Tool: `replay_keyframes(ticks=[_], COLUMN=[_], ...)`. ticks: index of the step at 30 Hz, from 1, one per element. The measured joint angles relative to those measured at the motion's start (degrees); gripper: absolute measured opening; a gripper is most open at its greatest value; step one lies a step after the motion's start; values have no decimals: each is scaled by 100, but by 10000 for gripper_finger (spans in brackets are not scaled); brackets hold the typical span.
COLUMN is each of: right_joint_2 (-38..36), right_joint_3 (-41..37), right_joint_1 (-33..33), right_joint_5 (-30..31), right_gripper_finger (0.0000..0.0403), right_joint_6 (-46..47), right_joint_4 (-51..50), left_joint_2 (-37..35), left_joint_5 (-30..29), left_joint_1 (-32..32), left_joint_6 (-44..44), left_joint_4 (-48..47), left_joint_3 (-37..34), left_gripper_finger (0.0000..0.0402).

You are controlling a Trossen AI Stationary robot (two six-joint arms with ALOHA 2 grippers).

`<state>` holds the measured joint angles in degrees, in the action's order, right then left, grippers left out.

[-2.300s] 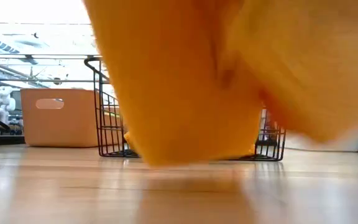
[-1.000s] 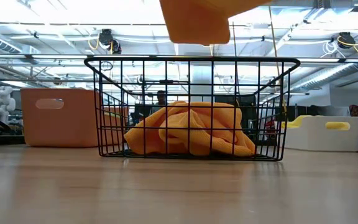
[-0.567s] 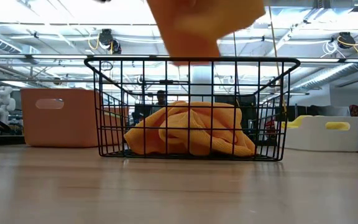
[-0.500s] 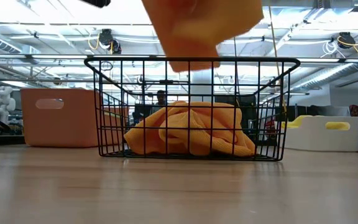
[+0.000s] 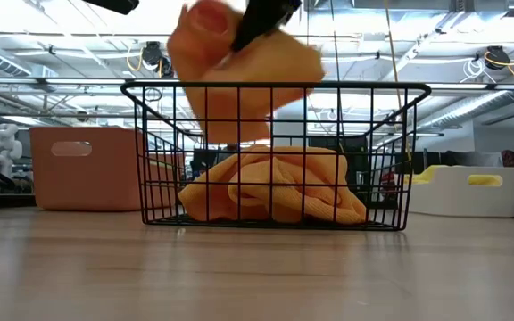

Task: Sort microfiber towel by color & place in baskets
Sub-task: Put the orange microfiber towel into the black wire basket

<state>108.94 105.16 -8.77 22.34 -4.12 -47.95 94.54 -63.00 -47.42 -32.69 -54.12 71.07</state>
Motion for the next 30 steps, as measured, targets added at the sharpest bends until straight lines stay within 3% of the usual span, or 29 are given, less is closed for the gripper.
replay_keyframes(ticks=[7,23,26,30], right_joint_2=[506,1507,1479,1398], right_joint_3=[-6,-9,-7,-4], right_joint_1=[253,310,313,233], right_joint_5=[-620,-784,-893,-915], right_gripper_finger=[4,6,28,89], right_joint_6=[627,668,795,1075], right_joint_4=[-124,-203,-231,-633], left_joint_2=[0,-94,-94,-94], left_joint_5=[0,4,41,208], left_joint_1=[2,2,2,2], left_joint_6=[0,-2,-4,-6], left_joint_4=[-77,-61,-32,-23], left_joint_3=[0,0,0,0], left_gripper_finger=[138,138,138,138])
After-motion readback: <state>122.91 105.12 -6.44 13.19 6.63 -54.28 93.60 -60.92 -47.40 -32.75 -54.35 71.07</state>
